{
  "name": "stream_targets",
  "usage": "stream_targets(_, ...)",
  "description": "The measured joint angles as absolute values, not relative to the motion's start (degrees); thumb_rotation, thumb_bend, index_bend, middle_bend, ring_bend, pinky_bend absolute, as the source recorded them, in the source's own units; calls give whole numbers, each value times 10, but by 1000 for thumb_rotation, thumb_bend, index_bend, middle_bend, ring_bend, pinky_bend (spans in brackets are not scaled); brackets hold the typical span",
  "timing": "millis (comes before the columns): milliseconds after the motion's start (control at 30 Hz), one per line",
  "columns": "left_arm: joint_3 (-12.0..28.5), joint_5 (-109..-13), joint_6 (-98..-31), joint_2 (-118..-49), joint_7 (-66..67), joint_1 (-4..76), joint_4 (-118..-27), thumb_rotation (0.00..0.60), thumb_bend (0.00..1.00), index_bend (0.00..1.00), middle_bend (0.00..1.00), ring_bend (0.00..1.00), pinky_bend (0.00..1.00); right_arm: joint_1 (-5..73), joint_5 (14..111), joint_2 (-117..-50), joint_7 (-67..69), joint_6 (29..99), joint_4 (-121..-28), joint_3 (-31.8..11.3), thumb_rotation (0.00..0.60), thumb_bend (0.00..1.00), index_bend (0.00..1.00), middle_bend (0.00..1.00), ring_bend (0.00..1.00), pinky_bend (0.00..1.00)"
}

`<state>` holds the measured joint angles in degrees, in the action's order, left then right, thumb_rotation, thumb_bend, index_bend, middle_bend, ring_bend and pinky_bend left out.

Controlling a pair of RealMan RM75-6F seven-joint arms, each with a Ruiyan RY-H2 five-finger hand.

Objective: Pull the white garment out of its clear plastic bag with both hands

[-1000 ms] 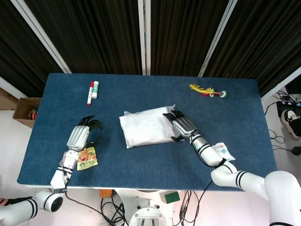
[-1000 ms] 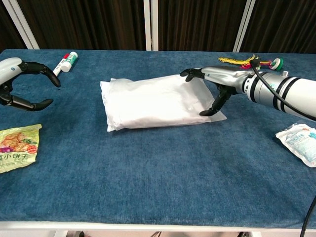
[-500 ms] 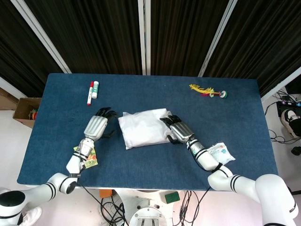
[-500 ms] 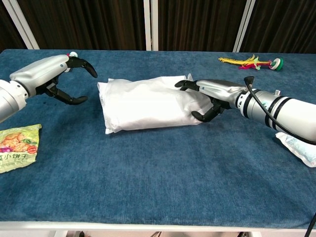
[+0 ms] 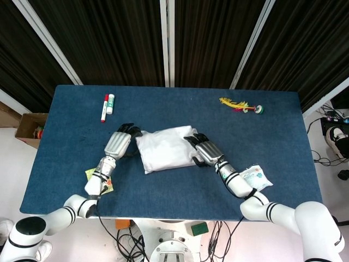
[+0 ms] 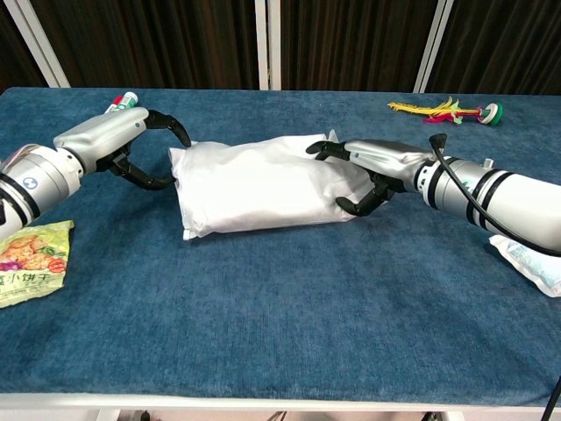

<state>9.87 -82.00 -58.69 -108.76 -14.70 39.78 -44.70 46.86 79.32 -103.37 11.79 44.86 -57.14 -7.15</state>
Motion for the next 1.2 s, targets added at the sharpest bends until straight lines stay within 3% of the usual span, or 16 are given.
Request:
stream_targets(533, 103, -819, -610, -1149, -187, 417, -336, 600, 419, 529, 254, 92, 115, 470, 793, -1034, 118, 444, -577, -72, 600, 176, 30, 112, 0, 73)
stream_targets(967, 98, -820, -613, -1174, -234, 421, -298, 600, 508, 649, 313, 108, 115, 475, 788, -1047, 101, 443, -566, -78, 600, 201, 28, 119, 0, 73)
stream_targets(1200, 96, -817, -614, -1174, -249, 417, -294, 600, 511, 665, 314, 108, 115, 471, 786, -1069, 47, 478, -542, -82, 600, 299, 271, 223, 26, 83)
